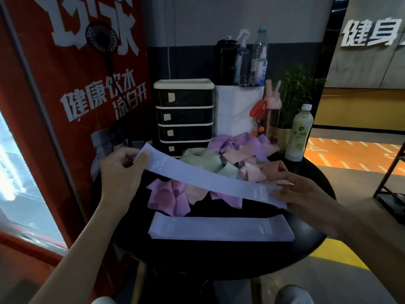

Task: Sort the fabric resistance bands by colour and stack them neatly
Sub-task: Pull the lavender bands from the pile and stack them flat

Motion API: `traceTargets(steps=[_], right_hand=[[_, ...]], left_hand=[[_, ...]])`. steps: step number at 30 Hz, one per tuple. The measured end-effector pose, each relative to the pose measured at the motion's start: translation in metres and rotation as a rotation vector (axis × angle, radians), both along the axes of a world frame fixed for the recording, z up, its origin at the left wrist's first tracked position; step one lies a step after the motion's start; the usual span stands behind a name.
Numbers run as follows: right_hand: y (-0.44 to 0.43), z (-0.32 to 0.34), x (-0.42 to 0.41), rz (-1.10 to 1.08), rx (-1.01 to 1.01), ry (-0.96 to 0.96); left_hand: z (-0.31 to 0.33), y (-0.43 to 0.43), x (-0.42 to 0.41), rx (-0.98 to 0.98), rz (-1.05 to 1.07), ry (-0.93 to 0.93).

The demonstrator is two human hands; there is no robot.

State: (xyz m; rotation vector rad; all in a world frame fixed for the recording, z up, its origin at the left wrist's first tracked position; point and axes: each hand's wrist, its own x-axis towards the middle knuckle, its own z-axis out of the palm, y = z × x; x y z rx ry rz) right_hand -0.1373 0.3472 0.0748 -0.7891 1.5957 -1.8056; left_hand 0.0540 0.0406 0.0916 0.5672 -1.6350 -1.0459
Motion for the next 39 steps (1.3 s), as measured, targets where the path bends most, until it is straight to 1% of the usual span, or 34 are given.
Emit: traceTargets(steps=[2, 5, 8, 12, 15, 22, 27, 29, 33, 35, 37, 39], right_hand=[[0.004, -0.008, 0.006, -0.097, 0.047, 0.068], [0.007, -0.028, 0.010, -0.274, 0.178, 0.281], [0.010, -0.044, 0.011, -0.323, 0.278, 0.439], [0.011, -0.052, 0.016, -0.365, 0.338, 0.590], [0.012, -0.058, 0.017, -0.382, 0.372, 0.623], [0.014, -0.068, 0.015, -0.392, 0.364, 0.644], [0.016, -0.072, 0.014, -0.380, 0.387, 0.691], [0.018, -0.075, 0.012, -0.390, 0.417, 0.734], [0.026, -0.081, 0.012, -0.428, 0.441, 0.801], [0.031, -0.086, 0.015, -0.436, 0.463, 0.836], [0.036, -0.092, 0.018, -0.438, 0.508, 0.909], [0.037, -0.097, 0.019, -0.427, 0.534, 0.949]], left_hand=[[-0.020, 0.006, 0.008, -0.012, 0.000, -0.044], [-0.052, 0.014, 0.018, -0.056, -0.005, -0.150], [-0.075, 0.019, 0.025, -0.104, -0.016, -0.228], [-0.090, 0.021, 0.032, -0.112, -0.033, -0.284], [-0.094, 0.022, 0.035, -0.099, -0.037, -0.325], [-0.098, 0.023, 0.039, -0.117, -0.056, -0.410], [-0.100, 0.023, 0.040, -0.150, -0.061, -0.430], [-0.101, 0.024, 0.041, -0.138, -0.076, -0.438], [-0.100, 0.026, 0.046, -0.085, -0.189, -0.419], [-0.101, 0.026, 0.048, -0.097, -0.205, -0.438], [-0.103, 0.024, 0.049, -0.120, -0.202, -0.466], [-0.106, 0.022, 0.049, -0.168, -0.208, -0.505]])
